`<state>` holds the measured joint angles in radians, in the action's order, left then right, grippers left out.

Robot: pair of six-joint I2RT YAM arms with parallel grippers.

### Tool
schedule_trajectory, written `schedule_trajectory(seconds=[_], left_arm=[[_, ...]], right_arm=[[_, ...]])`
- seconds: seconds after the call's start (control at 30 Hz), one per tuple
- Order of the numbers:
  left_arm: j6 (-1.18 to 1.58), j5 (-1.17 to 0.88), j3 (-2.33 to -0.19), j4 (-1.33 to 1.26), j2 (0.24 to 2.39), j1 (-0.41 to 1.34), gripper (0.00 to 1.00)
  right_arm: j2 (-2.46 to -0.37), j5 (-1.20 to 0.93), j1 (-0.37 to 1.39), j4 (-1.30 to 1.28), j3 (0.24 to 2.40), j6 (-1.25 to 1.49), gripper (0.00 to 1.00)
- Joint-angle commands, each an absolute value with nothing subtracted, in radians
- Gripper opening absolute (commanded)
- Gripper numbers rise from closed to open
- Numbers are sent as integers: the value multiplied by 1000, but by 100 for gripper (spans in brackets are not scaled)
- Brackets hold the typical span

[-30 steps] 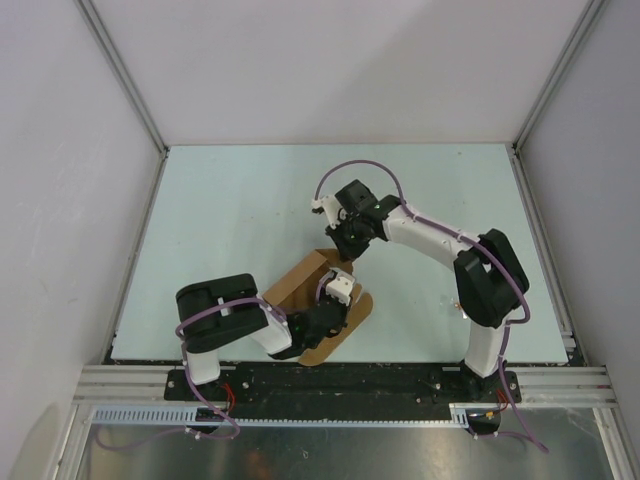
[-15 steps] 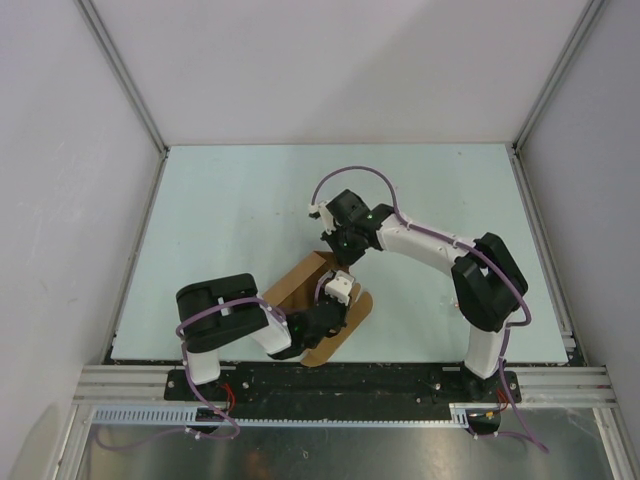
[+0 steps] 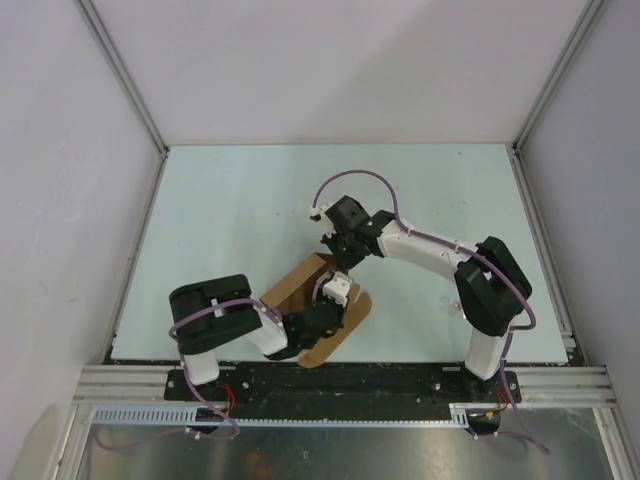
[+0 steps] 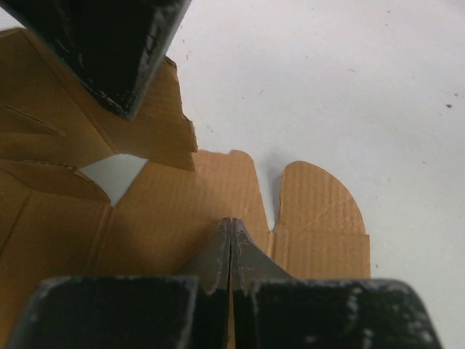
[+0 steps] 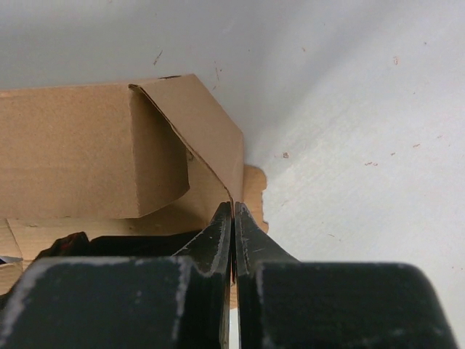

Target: Fold the paper box

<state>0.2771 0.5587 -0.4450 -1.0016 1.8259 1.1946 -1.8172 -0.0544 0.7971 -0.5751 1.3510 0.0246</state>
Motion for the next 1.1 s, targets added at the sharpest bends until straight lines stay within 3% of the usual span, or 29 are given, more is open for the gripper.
schedule_trajectory(seconds=[0.0,0.33,0.6,0.83,1.07], left_arm=[[236,517,-400,-993,1704,1189,0],[215,399,-354,-862,1346,1212,0],[206,508,-385,-533,933,1229,1],[311,735,-422,-200,851,1218,0],[434,764,-379,-77,905,1144,0]], right_arm=[[-1792,-25,811,-568,1309,45,0],[-1781,-2,815,-545,1290,34,0],[-1782,-2,816,-537,1278,32,0],[-1782,0,819,-534,1276,34,0],[-1773,28,825,-535,1276,37,0]])
